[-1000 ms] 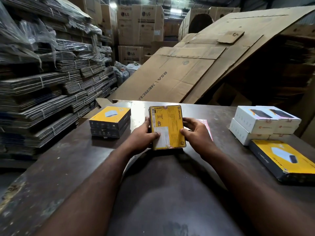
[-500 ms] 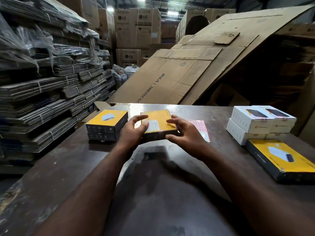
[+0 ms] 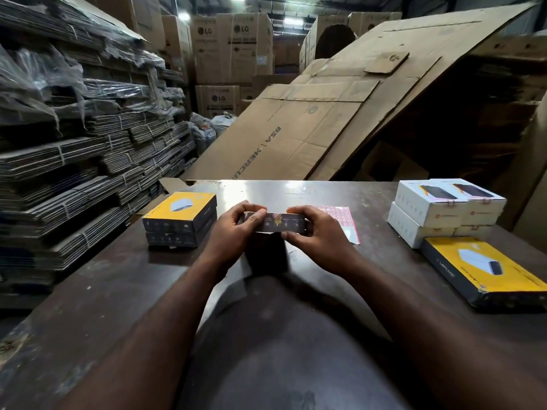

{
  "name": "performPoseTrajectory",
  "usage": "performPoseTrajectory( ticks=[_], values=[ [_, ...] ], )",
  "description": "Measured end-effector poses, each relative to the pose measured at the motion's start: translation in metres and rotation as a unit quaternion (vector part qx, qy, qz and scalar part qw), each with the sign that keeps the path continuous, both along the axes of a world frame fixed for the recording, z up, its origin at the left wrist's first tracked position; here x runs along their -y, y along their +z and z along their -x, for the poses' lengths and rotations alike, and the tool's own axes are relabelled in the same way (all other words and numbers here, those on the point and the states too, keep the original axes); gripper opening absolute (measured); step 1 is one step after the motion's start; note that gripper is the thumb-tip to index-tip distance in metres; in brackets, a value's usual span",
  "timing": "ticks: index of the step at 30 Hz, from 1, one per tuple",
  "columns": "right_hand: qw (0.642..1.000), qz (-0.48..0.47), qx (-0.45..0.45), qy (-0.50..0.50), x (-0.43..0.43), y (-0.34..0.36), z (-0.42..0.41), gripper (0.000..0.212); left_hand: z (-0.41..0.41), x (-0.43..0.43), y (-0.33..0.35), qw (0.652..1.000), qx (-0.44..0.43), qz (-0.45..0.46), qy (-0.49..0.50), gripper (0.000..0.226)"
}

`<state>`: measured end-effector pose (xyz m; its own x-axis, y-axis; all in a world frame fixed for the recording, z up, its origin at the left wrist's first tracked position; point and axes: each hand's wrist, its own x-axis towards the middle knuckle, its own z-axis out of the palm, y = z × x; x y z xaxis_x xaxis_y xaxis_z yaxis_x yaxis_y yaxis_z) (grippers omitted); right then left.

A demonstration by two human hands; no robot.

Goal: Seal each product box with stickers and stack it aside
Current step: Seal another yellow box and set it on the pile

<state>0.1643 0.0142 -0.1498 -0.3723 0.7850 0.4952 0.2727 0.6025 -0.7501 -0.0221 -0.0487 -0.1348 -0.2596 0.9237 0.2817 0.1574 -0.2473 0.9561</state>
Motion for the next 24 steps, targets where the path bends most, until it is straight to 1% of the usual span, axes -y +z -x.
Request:
performPoseTrajectory(
  ticks=[3, 7, 11, 15, 24],
  values=[
    [0.999, -0.02, 0.028, 0.002, -0.001, 0.0, 0.001, 0.043, 0.001, -0.002, -0.003, 0.998, -0.045, -0.009, 0.033, 0.022],
    [0.995, -0.054, 0.083, 0.008, 0.004, 0.003, 0.002, 0.045, -0.001, -0.004, -0.006, 0.997, -0.065, -0.024, 0.043, 0.03],
    [0.996, -0.059, 0.07, 0.001, 0.007, 0.006, 0.004, 0.042, 0.001, -0.007, -0.009, 0.996, -0.066, -0.027, 0.056, 0.031],
    [0.996, -0.063, 0.066, -0.011, 0.012, 0.009, 0.005, 0.041, 0.001, -0.011, -0.013, 0.996, -0.069, -0.021, 0.061, 0.04],
    [0.997, -0.059, 0.043, -0.028, 0.012, 0.008, 0.006, 0.042, 0.004, -0.015, -0.018, 0.994, -0.094, -0.011, 0.06, 0.04]
  ],
)
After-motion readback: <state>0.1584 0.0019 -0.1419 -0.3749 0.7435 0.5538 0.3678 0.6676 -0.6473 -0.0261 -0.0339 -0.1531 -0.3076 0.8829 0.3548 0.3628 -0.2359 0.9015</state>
